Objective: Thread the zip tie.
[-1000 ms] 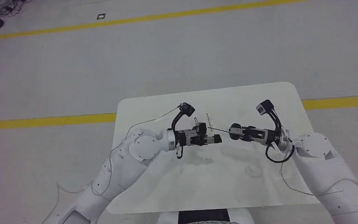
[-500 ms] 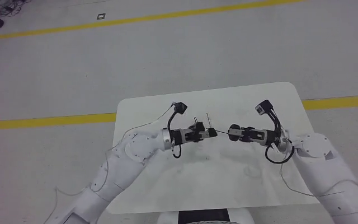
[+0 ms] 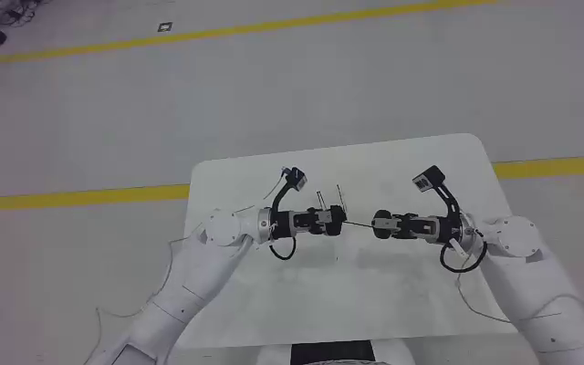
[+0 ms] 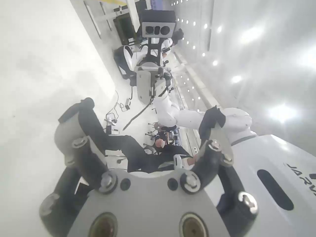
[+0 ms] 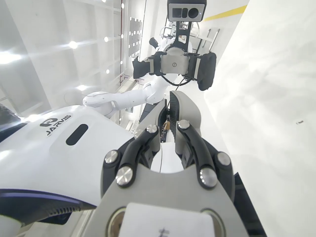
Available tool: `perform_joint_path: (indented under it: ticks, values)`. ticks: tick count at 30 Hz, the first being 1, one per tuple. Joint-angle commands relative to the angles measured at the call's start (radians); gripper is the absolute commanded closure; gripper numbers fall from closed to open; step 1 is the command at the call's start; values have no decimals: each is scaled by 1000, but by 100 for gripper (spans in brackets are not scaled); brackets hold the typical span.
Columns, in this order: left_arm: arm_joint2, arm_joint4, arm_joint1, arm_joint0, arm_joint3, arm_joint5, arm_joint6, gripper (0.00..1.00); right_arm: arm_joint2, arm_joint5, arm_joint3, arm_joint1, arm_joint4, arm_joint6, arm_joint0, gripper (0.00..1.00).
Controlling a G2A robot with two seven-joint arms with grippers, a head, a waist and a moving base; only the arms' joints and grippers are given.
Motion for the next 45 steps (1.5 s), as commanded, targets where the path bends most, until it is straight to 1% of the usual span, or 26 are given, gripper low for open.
perform_joint_path:
  ticks: [1,2,4,5,10,12,13,15,16,22,26,32,39,40,43,45]
  values:
    - [-4,8,-13,0,13,0,-10,0,-1,0,3,-8,3,3,5,100]
    - [-4,14,-17,-1,16,0,-17,0,-3,0,5,-14,6,7,9,100]
    - [-4,14,-17,-1,16,0,-17,0,-5,0,13,-22,0,9,12,100]
    - [-4,14,-17,-1,16,0,-17,0,0,0,16,-23,-26,1,15,100]
    - [-4,14,-17,-1,16,0,-17,0,0,0,16,-23,-26,1,15,100]
    - [5,21,-18,2,9,9,1,0,0,0,16,-23,-26,1,15,100]
    - [10,5,-20,3,10,11,5,0,-4,1,14,-23,-34,-19,11,100]
    - [17,-11,-22,-3,20,7,0,0,-12,0,2,-24,-36,-38,5,100]
    - [22,-33,-24,-4,25,0,-10,0,-14,0,-2,-24,-13,-36,0,100]
    - [28,-94,-29,-18,50,0,-53,0,-14,0,-6,-27,31,-12,-8,100]
    - [30,-111,-33,-25,59,0,-75,0,-31,0,4,-31,39,-6,2,100]
    - [36,-116,-38,-30,63,0,-81,0,-61,0,27,-41,32,-9,22,100]
    - [32,-117,-42,-27,63,0,-90,0,-79,0,54,-48,-11,-22,41,100]
    - [31,-114,-42,-26,62,0,-91,2,-79,0,55,-49,-20,-26,41,100]
    - [28,-105,-42,-24,61,0,-88,26,-77,0,55,-50,-26,-29,40,100]
    - [23,-97,-41,-22,60,0,-83,35,-72,0,52,-51,-21,-27,37,100]
